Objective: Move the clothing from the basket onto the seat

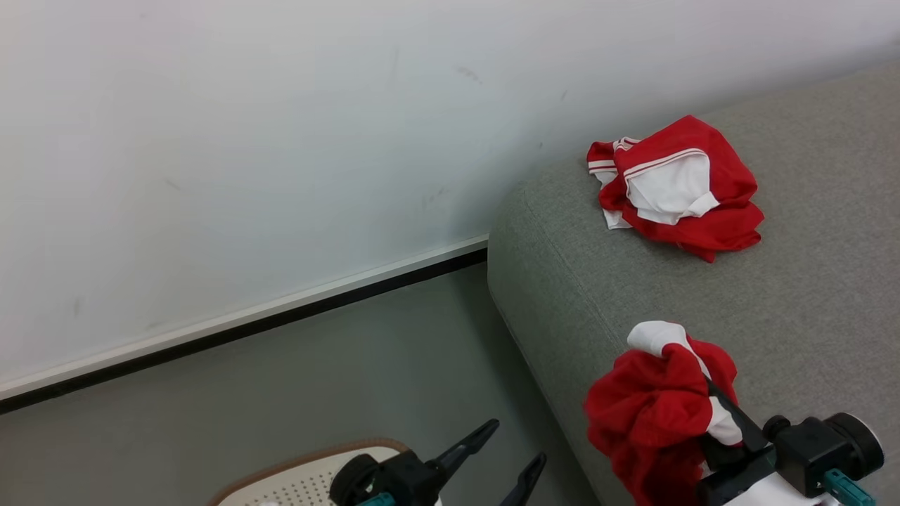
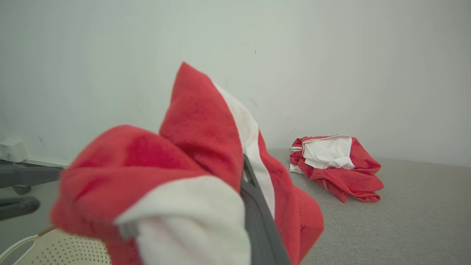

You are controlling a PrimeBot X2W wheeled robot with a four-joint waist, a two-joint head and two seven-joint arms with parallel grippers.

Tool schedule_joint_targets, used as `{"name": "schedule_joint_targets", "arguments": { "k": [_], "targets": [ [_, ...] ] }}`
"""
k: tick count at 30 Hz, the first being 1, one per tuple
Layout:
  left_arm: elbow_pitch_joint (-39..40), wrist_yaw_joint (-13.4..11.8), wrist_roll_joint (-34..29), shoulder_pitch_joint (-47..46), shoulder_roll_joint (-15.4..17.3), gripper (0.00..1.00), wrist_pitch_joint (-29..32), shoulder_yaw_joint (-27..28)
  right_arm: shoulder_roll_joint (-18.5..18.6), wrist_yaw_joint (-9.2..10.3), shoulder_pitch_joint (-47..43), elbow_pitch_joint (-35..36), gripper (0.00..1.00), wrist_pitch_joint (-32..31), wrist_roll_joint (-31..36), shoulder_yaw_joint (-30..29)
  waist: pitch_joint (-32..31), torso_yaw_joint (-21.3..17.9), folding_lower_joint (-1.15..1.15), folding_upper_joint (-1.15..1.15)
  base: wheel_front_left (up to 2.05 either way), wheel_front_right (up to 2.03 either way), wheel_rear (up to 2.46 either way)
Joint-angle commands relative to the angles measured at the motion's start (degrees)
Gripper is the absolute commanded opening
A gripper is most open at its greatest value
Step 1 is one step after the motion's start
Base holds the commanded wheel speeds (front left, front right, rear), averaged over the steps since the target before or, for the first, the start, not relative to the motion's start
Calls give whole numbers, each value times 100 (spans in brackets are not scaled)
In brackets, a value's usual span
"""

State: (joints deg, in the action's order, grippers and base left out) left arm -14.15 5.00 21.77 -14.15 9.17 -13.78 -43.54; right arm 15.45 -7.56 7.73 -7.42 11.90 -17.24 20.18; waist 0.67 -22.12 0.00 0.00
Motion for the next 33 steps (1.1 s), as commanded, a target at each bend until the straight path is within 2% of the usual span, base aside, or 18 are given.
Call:
{"name": "schedule_joint_targets", "arguments": {
  "k": [1,8,16,22,28,33],
  "targets": [
    [-40,8,-24,-54,-10,100,-46,-17,20,14,13,37,0,-3,-10,-102,57,44,0,0,0,0,0],
    [-83,6,-74,-198,37,100,-21,-29,85,14,441,26,0,46,13,-464,425,323,0,0,0,0,0],
    [18,-7,-250,-710,167,100,85,19,520,14,2053,-286,0,117,1,-1252,1434,860,0,0,0,0,0],
    [53,-24,-369,-1209,156,100,75,90,1109,14,3660,-839,0,-53,55,-1976,2220,1367,0,0,0,0,0],
    [44,-56,-462,-1509,65,100,21,100,2037,14,5204,-1724,0,-356,279,-2688,2767,1831,0,0,0,0,0],
    [51,-97,-518,-1579,38,100,-30,104,2628,14,5942,-2692,0,-474,583,-3128,3075,2076,0,0,0,0,0]
  ]
}}
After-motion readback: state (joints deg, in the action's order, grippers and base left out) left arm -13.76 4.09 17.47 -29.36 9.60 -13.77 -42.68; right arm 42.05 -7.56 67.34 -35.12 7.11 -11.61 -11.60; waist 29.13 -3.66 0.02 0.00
